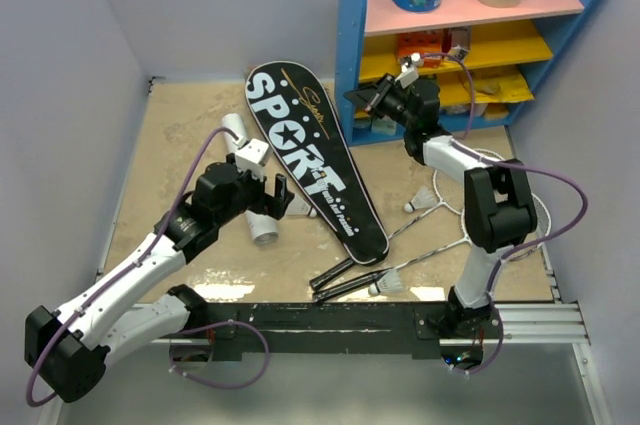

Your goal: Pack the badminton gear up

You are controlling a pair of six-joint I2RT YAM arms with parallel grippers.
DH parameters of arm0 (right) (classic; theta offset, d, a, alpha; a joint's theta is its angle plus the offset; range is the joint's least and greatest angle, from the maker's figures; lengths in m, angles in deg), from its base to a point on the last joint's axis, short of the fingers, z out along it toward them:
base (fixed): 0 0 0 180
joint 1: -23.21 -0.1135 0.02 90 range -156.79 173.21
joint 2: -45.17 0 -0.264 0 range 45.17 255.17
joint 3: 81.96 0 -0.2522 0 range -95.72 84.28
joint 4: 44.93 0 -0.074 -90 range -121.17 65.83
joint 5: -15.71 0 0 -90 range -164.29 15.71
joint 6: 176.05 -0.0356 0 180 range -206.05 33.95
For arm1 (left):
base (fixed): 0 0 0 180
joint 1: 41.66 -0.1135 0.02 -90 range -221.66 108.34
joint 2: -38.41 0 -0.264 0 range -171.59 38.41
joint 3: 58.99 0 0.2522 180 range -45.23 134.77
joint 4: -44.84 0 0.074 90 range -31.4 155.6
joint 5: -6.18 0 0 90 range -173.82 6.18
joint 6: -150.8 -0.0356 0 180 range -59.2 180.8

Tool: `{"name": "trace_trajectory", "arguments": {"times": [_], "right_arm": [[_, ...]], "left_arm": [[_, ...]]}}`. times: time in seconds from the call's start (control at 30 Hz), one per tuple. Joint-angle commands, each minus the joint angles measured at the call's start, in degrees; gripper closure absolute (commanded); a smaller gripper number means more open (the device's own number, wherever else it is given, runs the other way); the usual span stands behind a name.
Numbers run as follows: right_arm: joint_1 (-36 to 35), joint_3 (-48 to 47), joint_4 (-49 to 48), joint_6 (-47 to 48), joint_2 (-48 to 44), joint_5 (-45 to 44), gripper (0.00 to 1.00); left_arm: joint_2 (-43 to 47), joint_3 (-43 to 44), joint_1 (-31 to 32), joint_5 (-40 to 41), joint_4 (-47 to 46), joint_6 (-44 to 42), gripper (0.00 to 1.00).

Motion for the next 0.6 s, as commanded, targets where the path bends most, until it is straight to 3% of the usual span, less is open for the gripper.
{"name": "trace_trajectory", "arguments": {"times": [0.0,0.57], "right_arm": [[2.44,-5.58,-1.08,-4.41,5.43,-12.56,1.0],[-3.01,-27.2,2.26,-9.51,21.7,-18.45,1.0]], "left_arm": [[1.47,-0.3,0.09,-0.53,-1.77,0.74,0.0],[2.35,-0.47,0.09,-2.38,-1.68,0.65,0.0]]}}
